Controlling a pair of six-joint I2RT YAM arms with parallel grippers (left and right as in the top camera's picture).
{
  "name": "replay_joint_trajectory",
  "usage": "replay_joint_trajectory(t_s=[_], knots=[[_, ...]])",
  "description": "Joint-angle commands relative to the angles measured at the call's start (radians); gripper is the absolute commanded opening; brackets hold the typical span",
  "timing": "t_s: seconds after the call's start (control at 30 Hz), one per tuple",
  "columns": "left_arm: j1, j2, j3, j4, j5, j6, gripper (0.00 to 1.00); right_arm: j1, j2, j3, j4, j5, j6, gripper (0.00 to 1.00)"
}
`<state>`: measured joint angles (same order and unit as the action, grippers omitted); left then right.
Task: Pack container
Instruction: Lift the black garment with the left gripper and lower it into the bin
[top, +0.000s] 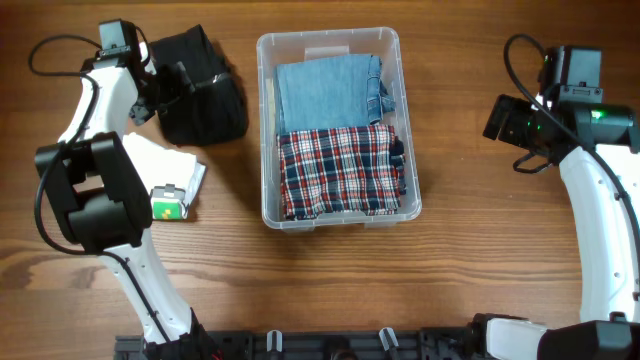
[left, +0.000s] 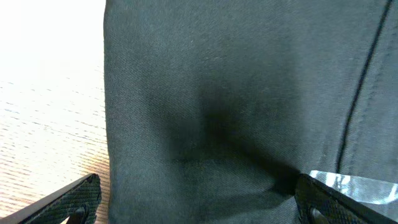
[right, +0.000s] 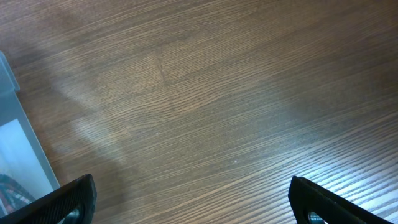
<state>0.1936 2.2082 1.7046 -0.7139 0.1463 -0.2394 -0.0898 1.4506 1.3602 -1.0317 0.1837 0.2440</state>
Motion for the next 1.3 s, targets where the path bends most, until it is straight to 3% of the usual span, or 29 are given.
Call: replay_joint_trajectory(t_s=[0.0,0.17,0.4,0.47,0.53,0.6,0.9,1.27], knots=[[0.014,0.068,0.010,0.004,0.020,-0.015,1.00,0.000,-0.014,0.012,0.002,0.003,-0.008,1.00],[0.022,0.102,0.010,0.007,0.043,-0.015,0.99,0.000,-0.014,0.012,0.002,0.003,-0.008,1.00],[0.038,0.102,0.010,-0.010,0.043,0.000,0.67,0.000,-0.014,0.012,0.003,0.003,-0.008,1.00],[0.043,0.102,0.010,-0.012,0.043,0.000,0.52,0.000,-0.014,0.012,0.003,0.003,-0.008,1.00],[0.051,0.102,0.010,-0.020,0.043,0.000,0.17,0.000,-0.014,0.012,0.002,0.003,-0.008,1.00],[0.060,0.101,0.011,-0.027,0.043,-0.001,0.04,0.000,-0.014,0.012,0.003,0.003,-0.009,1.00],[0.087,-0.080,0.011,-0.060,0.053,-0.005,0.04,0.000,-0.014,0.012,0.002,0.003,-0.008,1.00],[-0.098,-0.479,0.013,0.041,0.112,-0.114,0.04,0.000,-0.014,0.012,0.003,0.003,-0.008,1.00]])
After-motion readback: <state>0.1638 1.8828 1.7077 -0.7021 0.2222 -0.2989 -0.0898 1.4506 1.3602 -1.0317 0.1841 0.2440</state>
